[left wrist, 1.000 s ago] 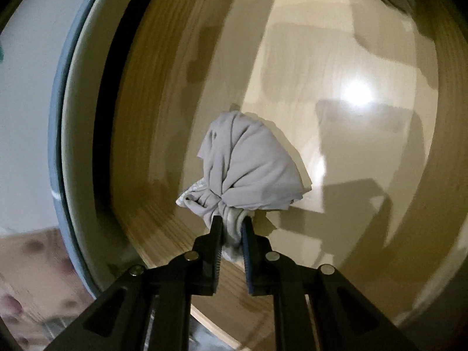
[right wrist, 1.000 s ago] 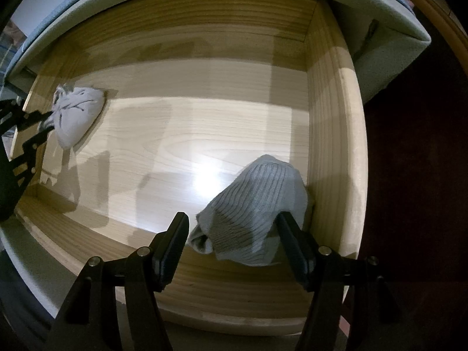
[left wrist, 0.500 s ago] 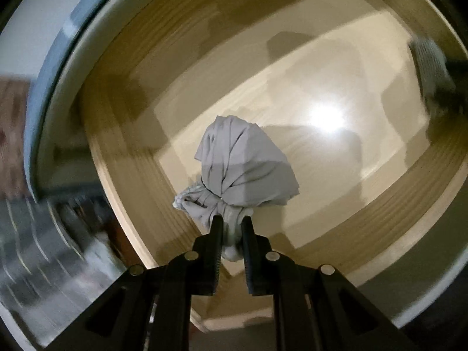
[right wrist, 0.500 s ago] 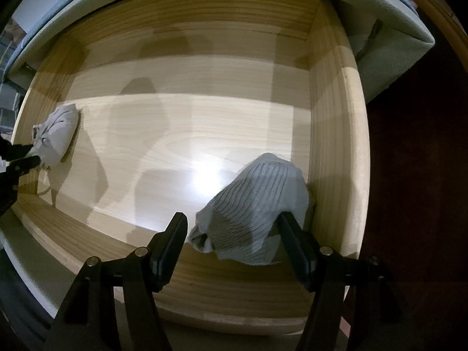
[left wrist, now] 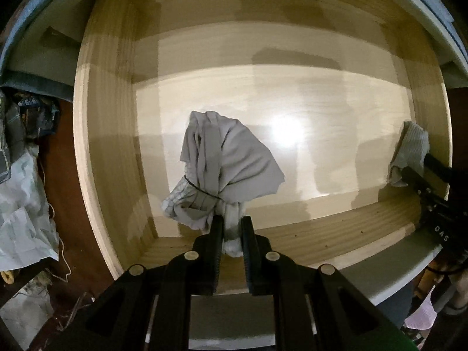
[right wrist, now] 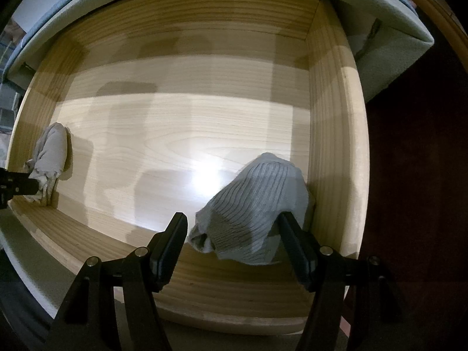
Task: Take underwear out of drawer
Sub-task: 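Lift the grey knotted underwear off the drawer floor with the left tool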
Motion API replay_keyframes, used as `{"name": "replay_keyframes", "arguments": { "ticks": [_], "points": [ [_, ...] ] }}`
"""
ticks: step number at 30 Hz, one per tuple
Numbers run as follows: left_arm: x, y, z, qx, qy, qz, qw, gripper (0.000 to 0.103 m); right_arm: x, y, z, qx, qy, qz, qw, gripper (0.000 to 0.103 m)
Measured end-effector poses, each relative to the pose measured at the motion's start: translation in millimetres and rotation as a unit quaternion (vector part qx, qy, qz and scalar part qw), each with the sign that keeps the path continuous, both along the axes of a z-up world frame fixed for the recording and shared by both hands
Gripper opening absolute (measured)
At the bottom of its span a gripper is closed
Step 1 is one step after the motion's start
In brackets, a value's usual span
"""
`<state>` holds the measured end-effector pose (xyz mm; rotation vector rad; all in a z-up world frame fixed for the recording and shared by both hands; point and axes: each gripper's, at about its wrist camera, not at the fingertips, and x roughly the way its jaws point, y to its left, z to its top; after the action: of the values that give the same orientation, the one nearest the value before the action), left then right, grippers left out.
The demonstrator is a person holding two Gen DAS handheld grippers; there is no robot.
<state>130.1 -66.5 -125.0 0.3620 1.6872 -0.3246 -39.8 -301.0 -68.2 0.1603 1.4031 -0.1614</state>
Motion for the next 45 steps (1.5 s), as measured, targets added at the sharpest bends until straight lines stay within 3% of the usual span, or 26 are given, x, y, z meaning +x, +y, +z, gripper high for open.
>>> {"name": "replay_keyframes", "arguments": {
  "ticks": [2,5,6,10,15,22,34,41,45],
  "points": [
    [-8,5,4,0.004,-0.007,-0.007,0.9999,0.018,1,0,-1,0.000,0.000,0.000,1.000,0.062],
    [-16,11,6,-0.002,-0.009,-0.027,0.9996,0.042,1,0,-1,0.000,0.000,0.000,1.000,0.062],
    [-20,9,20,-0.002,-0.016,-0.037,0.9992,0.047,1,0,-1,0.000,0.000,0.000,1.000,0.062],
    [-25,6,42,-0.008,-0.045,-0.076,0.9960,0.059,1,0,-1,-0.001,0.002,0.001,1.000,0.062],
    [-17,4,47,-0.010,-0.053,-0.087,0.9948,0.059,2,1,-1,-0.003,0.005,0.002,1.000,0.062],
    [-7,-7,14,-0.002,-0.010,-0.095,0.9954,0.060,3,3,0,-0.004,0.010,0.004,1.000,0.063],
    [-3,0,-22,-0.003,0.005,-0.058,0.9983,0.066,6,6,-1,-0.008,0.015,0.006,1.000,0.063],
    [-1,8,-27,-0.017,0.018,-0.028,0.9993,0.066,11,10,-5,0.002,0.035,0.015,0.999,0.072],
    [2,15,-32,-0.017,0.032,-0.013,0.9993,0.066,17,10,-10,0.012,0.071,0.017,0.997,0.079]
  ]
}}
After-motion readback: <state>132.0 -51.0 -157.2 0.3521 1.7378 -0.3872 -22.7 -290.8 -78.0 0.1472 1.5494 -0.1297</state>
